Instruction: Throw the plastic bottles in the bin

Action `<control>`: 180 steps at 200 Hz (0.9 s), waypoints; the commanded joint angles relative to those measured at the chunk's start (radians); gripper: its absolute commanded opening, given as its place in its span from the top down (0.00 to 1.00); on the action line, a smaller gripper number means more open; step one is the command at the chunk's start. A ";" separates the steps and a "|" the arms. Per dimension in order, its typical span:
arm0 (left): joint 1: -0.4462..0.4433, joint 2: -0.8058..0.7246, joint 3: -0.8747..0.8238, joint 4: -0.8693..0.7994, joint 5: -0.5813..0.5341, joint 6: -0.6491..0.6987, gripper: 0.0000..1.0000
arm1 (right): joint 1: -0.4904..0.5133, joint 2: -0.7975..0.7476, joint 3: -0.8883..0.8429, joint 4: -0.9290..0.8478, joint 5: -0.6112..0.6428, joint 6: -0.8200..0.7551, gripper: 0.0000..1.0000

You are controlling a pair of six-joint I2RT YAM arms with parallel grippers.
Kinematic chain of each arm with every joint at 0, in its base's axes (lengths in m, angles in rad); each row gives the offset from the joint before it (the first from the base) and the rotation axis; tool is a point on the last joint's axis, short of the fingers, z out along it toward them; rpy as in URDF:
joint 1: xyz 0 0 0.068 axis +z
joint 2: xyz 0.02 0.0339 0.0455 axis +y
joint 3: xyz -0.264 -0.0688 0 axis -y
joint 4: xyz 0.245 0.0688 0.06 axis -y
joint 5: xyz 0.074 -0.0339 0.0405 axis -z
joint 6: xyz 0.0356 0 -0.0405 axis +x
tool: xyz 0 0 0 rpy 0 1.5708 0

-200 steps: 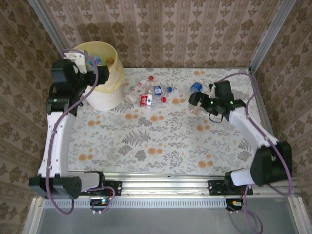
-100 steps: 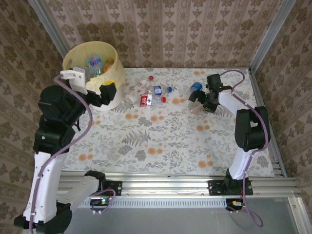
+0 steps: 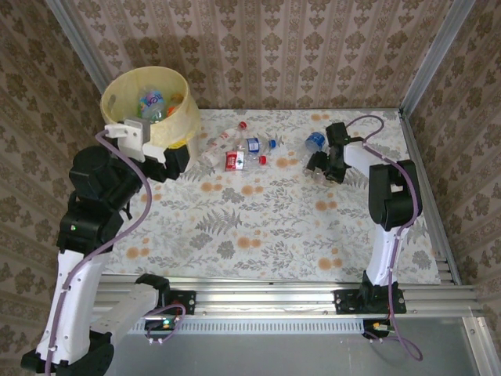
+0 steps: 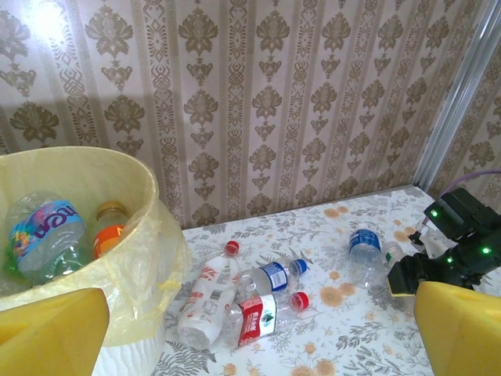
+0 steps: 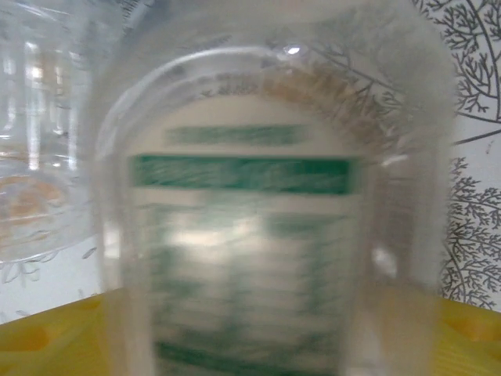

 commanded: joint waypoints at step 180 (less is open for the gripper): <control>0.217 0.066 -0.024 -0.128 0.006 -0.168 0.00 | 0.286 -0.650 -0.275 0.281 0.063 -0.135 0.52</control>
